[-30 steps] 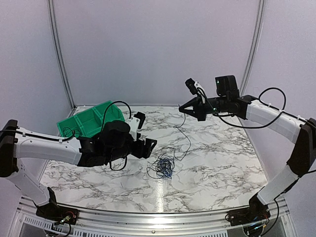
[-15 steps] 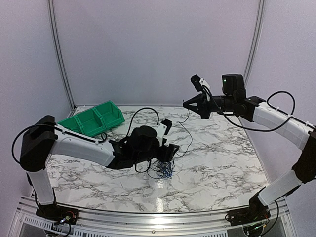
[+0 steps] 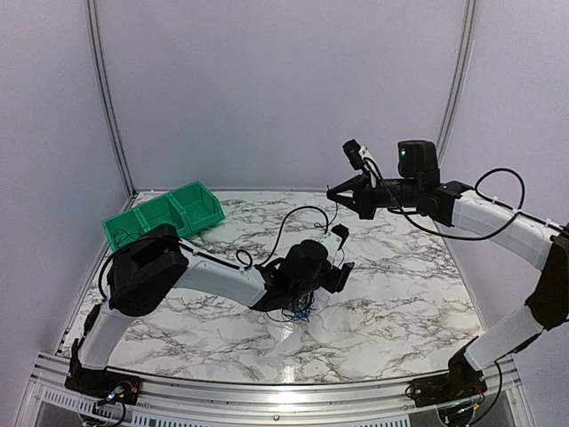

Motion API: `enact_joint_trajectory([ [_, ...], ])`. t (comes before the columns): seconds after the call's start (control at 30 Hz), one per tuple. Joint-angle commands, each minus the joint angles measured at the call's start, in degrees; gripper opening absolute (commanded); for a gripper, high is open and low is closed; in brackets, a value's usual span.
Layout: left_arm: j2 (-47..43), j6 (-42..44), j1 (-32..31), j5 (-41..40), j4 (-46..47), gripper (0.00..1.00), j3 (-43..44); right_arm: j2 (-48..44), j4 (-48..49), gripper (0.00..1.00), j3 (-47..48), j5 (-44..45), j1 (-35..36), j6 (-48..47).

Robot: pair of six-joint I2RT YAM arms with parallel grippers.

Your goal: Untangle the cables

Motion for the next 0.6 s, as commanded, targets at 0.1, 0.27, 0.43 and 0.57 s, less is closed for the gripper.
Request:
enact_joint_trajectory([
  [0.1,6.64,-1.56,1.43,-3.66,1.41,0.69,5.76,-1.84,3.48,0.00,-0.97,-1.83,0.31,2.60],
  [0.27,8.36,-3.13,2.71,0.63,1.48,0.45,6.25,-2.08,3.55,0.00,-1.49,-2.20,-0.05,2.53],
  [0.43,9.10,-1.78,2.74,-2.68,2.08,0.55,6.61,-1.69,3.92,0.00,-1.44,-3.22,-0.57,3.41],
  [0.57,9.84,1.69,2.57,-1.03,4.25,0.62,6.18,-1.60,4.26,0.00,-1.63,-3.54,-0.74,4.03],
])
